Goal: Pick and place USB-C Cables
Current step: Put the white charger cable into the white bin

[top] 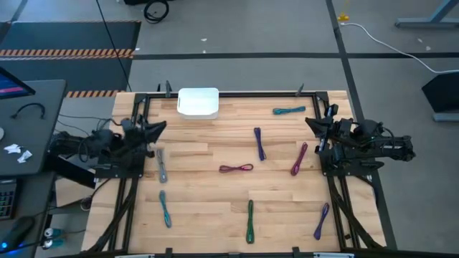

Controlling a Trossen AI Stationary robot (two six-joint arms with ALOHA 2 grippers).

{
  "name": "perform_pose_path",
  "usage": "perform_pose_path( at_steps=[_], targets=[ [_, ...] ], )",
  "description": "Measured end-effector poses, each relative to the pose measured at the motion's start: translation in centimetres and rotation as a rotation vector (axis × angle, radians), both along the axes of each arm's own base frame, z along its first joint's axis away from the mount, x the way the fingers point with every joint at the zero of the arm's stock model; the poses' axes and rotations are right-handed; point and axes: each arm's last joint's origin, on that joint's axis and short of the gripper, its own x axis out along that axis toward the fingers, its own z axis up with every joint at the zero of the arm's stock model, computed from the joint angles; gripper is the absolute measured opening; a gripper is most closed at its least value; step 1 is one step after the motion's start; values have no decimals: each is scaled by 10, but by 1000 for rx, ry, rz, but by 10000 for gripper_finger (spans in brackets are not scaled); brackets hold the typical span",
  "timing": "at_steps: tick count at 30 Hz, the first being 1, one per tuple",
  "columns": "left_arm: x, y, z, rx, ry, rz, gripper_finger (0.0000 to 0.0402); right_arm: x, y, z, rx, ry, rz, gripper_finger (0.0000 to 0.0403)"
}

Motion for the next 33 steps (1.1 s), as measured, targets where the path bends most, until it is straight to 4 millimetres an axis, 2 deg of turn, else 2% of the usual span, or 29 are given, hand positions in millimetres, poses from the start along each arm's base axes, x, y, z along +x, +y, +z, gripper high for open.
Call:
perform_pose_path(
  at_steps=[4,9,13,17,22,26,33],
  targets=[
    [17,-1,26,-94,181,105,25,0,0,0,0,0,0,14],
    [47,-8,29,-263,477,93,25,0,0,0,0,0,0,14],
    [63,-10,21,-610,669,121,25,0,0,0,0,0,0,14],
    [68,-7,4,-1069,825,302,25,0,0,0,0,-1,0,14],
    [70,-2,-13,-1298,975,465,30,0,0,0,0,0,0,14],
    [74,6,-19,-1469,1039,468,65,0,0,0,0,0,0,14],
    [78,27,-26,-1524,1040,524,167,0,0,0,-10,4,-3,14]
  ],
)
